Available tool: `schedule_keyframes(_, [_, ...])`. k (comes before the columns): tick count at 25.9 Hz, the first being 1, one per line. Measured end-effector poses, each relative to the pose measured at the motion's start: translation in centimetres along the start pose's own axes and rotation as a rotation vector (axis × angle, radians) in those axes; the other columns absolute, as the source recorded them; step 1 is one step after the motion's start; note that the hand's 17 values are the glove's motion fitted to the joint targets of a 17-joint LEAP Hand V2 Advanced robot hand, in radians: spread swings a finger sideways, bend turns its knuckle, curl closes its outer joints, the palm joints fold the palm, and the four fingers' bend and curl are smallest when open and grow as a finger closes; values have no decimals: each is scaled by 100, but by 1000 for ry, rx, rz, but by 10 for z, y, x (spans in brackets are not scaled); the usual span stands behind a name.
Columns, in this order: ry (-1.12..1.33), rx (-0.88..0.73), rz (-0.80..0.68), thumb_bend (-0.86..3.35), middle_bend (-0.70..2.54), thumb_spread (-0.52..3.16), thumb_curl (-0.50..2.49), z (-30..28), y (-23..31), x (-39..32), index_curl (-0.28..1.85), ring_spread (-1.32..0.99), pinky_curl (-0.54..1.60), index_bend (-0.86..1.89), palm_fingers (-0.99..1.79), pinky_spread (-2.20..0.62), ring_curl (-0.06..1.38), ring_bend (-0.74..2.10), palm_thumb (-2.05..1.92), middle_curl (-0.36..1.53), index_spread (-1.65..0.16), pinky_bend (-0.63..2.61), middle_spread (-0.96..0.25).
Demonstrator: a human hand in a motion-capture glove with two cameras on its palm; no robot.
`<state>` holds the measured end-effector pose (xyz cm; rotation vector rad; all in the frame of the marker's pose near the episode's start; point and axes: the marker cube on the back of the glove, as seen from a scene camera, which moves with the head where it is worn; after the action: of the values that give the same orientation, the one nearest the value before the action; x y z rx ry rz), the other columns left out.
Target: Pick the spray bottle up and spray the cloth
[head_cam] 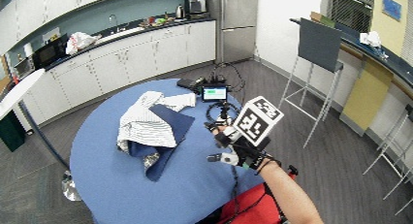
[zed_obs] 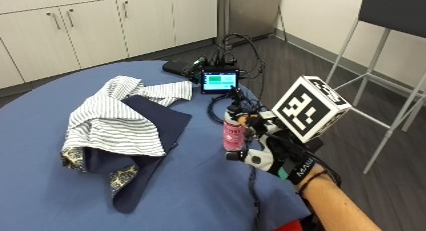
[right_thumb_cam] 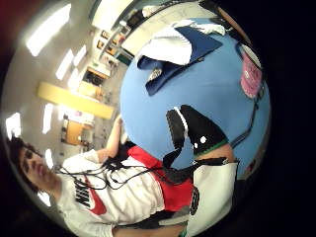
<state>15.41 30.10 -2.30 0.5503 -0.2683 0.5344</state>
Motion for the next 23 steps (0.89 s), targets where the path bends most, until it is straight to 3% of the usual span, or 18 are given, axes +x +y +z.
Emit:
schedule_keyframes(5, [-127,168,247,14,43,113,28,5,-3,51,18,5,30,16,41,18,24,40,65,30,-36,51,-2])
schedule_keyframes(9, [-323,171,372,11,41,111,29,34,-17,80,20,5,31,15,43,18,24,38,67,31,-36,51,-2])
schedule_keyframes(19, [-639,169,436,5,32,103,30,85,-41,85,18,2,34,9,49,14,27,44,71,31,-34,59,-1])
schedule_keyframes(23, [-710,218,452,3,39,100,31,94,-38,89,24,1,31,24,69,14,26,39,75,34,-30,47,-5])
